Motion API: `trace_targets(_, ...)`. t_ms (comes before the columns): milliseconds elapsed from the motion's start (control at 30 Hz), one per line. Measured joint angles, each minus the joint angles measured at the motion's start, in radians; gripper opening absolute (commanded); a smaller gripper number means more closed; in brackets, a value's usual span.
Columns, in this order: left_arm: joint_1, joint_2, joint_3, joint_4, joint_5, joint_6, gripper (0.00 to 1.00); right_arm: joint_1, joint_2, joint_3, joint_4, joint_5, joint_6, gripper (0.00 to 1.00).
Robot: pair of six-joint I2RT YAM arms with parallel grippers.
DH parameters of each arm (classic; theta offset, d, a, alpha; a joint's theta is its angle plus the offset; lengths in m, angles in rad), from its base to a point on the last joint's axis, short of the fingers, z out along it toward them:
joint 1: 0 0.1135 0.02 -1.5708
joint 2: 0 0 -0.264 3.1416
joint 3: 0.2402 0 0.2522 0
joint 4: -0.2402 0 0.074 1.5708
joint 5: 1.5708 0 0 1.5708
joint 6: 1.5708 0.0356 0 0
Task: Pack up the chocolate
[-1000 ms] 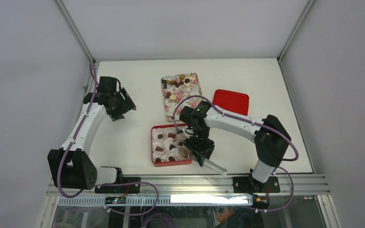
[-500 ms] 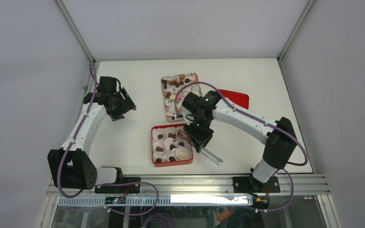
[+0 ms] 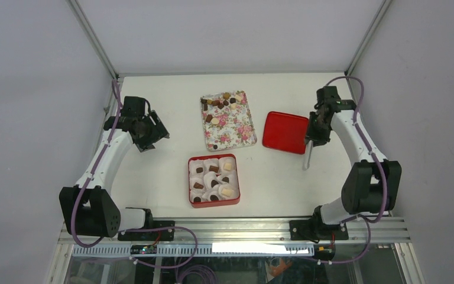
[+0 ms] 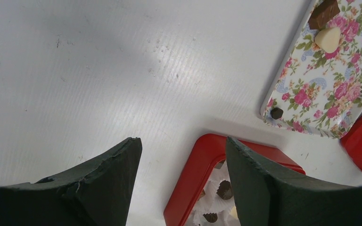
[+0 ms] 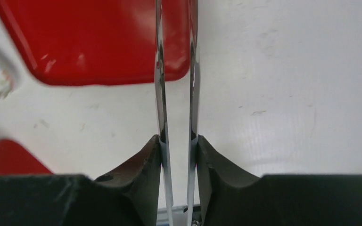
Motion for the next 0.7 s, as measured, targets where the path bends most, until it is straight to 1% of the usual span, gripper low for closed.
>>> trace_targets(67, 0.0, -0.002, 0.0, 0.0, 0.0, 0.0, 0.68, -0.071, 0.038, -0.016, 0.027, 0.042, 0.014, 0.32)
trace_targets(133, 0.0, -0.003, 0.0, 0.0, 0.001, 0.001, 0.68, -0.11, 0.079, -0.023, 0.062, 0.066, 0.022, 0.33)
trace_targets(300, 0.0, -0.003, 0.0, 0.0, 0.003, 0.0, 0.68, -0.17, 0.213, -0.023, 0.144, 0.11, 0.021, 0.35)
trace_targets(500, 0.0, -0.006, 0.0, 0.0, 0.005, 0.001, 0.68, -0.217, 0.343, -0.023, 0.211, 0.151, 0.006, 0.59)
trace_targets(533, 0.0, -0.006, 0.0, 0.0, 0.005, 0.001, 0.68, -0.222, 0.348, -0.023, 0.214, 0.154, 0.003, 0.63)
trace_targets(700, 0.0, -0.006, 0.0, 0.0, 0.005, 0.001, 0.68, -0.215, 0.301, -0.011, 0.215, 0.166, -0.004, 0.77)
